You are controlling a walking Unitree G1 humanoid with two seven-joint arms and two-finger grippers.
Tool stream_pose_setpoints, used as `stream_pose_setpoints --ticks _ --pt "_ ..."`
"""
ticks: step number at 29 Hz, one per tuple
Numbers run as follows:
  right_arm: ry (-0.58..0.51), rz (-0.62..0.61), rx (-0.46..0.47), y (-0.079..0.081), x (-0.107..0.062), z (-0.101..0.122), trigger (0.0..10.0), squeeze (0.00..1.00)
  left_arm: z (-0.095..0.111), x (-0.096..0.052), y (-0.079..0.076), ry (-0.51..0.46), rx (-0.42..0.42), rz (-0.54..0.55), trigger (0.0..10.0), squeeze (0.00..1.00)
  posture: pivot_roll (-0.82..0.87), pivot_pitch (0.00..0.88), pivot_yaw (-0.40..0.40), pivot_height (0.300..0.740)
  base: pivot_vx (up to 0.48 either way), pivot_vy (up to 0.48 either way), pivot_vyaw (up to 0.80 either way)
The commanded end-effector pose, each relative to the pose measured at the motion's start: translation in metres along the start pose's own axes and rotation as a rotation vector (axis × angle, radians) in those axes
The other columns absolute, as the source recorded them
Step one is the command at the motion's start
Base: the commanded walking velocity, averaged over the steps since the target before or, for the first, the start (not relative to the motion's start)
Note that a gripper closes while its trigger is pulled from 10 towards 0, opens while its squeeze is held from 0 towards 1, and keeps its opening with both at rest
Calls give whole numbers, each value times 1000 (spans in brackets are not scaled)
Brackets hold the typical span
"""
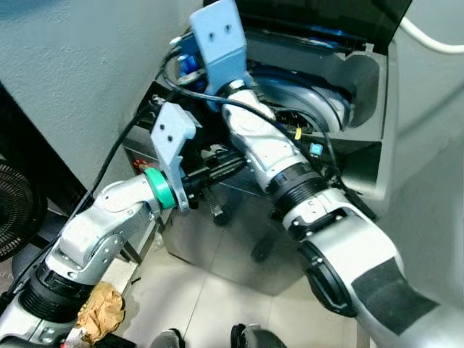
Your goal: Clothes washing
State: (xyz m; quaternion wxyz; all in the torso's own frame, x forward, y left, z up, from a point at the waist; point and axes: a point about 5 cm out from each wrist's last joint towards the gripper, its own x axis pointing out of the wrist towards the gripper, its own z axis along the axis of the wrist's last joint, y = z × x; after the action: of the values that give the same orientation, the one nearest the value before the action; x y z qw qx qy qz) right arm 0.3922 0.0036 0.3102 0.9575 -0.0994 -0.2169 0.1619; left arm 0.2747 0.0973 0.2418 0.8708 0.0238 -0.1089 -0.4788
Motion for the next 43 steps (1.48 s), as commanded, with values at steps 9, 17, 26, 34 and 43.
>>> stream_pose_setpoints --ticks 9,17,26,34,43 --pt "4 -106 76 -51 -1 -5 10000 0 -2 -21 -10 42 23 122 10000 0 88 128 9 740 0 0 0" --pt "35 -273 38 -114 -13 -14 10000 0 -3 -36 -3 68 77 306 10000 0 80 136 6 740 0 0 0" --pt "167 -158 -143 -144 -35 -42 10000 0 5 -50 8 63 241 528 10000 0 97 138 -2 740 0 0 0" --pt "259 154 -179 -135 -70 -79 10000 0 30 -75 47 -18 392 949 10000 0 87 135 -10 740 0 0 0" --pt "184 62 -74 -149 -74 -69 10000 1000 57 -89 44 -18 635 991 10000 0 113 121 -17 740 0 0 0"
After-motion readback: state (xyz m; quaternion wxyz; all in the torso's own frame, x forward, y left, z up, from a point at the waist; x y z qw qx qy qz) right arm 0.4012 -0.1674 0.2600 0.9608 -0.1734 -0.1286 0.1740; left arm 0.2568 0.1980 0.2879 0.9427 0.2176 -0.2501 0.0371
